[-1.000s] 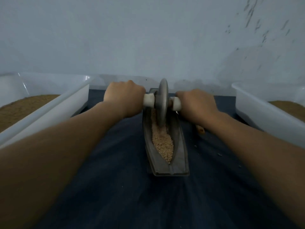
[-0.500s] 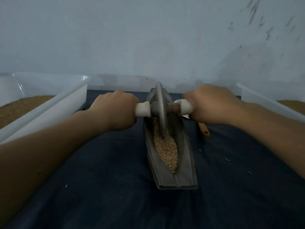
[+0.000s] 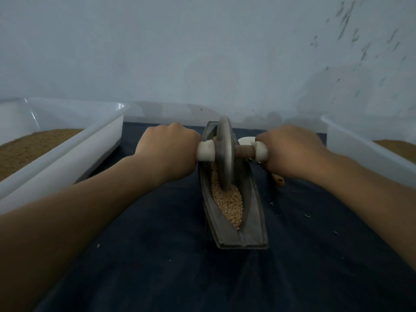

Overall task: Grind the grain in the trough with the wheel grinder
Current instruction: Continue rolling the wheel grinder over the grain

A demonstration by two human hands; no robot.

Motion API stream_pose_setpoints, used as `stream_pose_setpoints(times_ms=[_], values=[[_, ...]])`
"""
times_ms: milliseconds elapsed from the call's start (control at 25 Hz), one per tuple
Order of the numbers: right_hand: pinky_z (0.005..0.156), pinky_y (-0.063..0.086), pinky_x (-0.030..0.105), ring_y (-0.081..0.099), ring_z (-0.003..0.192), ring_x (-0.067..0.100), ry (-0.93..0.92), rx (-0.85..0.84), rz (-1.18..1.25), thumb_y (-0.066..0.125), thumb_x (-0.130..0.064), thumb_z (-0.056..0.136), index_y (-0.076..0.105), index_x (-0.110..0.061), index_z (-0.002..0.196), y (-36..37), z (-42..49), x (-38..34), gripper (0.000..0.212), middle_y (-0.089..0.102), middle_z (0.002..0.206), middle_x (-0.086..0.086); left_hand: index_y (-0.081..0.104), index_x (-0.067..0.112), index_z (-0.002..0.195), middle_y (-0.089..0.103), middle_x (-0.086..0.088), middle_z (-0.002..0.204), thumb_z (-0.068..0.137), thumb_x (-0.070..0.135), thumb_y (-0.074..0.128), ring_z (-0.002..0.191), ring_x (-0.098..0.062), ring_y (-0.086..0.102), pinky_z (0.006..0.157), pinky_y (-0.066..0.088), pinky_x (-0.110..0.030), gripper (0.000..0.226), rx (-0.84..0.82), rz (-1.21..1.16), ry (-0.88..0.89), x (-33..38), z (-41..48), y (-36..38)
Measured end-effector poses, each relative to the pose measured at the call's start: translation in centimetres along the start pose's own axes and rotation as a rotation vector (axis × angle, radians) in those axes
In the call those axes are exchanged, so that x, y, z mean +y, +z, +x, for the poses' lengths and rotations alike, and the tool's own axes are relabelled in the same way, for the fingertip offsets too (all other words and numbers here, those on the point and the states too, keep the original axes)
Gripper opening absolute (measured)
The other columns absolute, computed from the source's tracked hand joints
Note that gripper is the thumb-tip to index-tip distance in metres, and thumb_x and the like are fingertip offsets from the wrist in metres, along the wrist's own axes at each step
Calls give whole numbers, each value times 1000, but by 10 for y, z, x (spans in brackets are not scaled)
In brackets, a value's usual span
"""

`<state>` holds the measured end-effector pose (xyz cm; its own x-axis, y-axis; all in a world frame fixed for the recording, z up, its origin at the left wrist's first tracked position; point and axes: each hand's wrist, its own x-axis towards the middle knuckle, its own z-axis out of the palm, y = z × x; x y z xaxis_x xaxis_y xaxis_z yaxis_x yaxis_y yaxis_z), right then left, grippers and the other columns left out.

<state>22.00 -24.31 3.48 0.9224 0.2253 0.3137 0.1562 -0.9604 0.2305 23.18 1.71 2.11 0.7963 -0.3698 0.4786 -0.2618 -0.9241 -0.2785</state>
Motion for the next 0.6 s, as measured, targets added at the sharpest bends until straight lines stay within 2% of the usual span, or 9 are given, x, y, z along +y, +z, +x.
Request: stream_pose_setpoints(times_ms=[80, 200, 240, 320, 400, 480, 520, 600], values=[[52, 37, 26, 54, 66, 14, 38, -8, 45, 69, -35, 82, 61, -33, 84, 3, 16, -3, 9, 58, 73, -10, 63, 31, 93, 42, 5, 69, 83, 31, 61, 59, -22, 47, 54, 35, -32, 11, -13, 6, -16, 4, 18, -3], [61, 48, 32, 60, 75, 19, 75, -124, 133, 67, -35, 86, 64, -33, 92, 1, 19, -1, 8, 63, 82, -7, 63, 27, 104, 58, -3, 89, 87, 28, 58, 79, -29, 61, 63, 42, -36, 18, -81, 52, 26, 7, 35, -17], [60, 47, 32, 59, 74, 19, 68, -134, 142, 66, -37, 85, 62, -35, 90, 1, 11, 1, 6, 63, 82, -7, 63, 28, 103, 58, -2, 89, 87, 30, 58, 79, -28, 61, 63, 43, -36, 16, -101, 55, 56, 5, 31, -20], [51, 35, 28, 51, 63, 15, 29, -41, 107, 61, -41, 80, 53, -38, 83, 4, -16, 5, 9, 55, 74, -10, 60, 33, 92, 47, 5, 73, 82, 36, 63, 64, -21, 51, 54, 37, -31, 11, -48, 48, 130, -5, 5, -22], [46, 23, 24, 39, 54, 8, 16, 78, 103, 55, -44, 70, 47, -42, 81, 10, -43, 8, 14, 46, 64, -12, 56, 34, 75, 30, 10, 58, 67, 39, 70, 48, -16, 33, 44, 20, -21, 17, 80, 74, 194, -12, -23, -27], [46, 24, 24, 40, 52, 10, 31, 85, 132, 51, -44, 65, 47, -44, 81, 12, -49, 10, 16, 46, 62, -13, 53, 34, 66, 22, 10, 54, 56, 36, 73, 42, -15, 22, 45, 11, -16, 23, 174, 130, 193, -11, -24, -27], [48, 26, 26, 45, 55, 14, 52, 69, 120, 51, -43, 67, 48, -42, 80, 13, -43, 7, 13, 49, 65, -11, 54, 33, 69, 23, 9, 55, 61, 34, 73, 43, -16, 25, 44, 14, -18, 20, 124, 133, 157, -8, -20, -23], [54, 34, 29, 54, 67, 22, 89, 63, 73, 60, -34, 77, 52, -37, 82, 9, -12, -3, 9, 57, 76, -6, 62, 30, 87, 40, 5, 66, 81, 32, 65, 55, -21, 46, 48, 33, -29, 7, -14, 68, 12, -4, 3, -11]])
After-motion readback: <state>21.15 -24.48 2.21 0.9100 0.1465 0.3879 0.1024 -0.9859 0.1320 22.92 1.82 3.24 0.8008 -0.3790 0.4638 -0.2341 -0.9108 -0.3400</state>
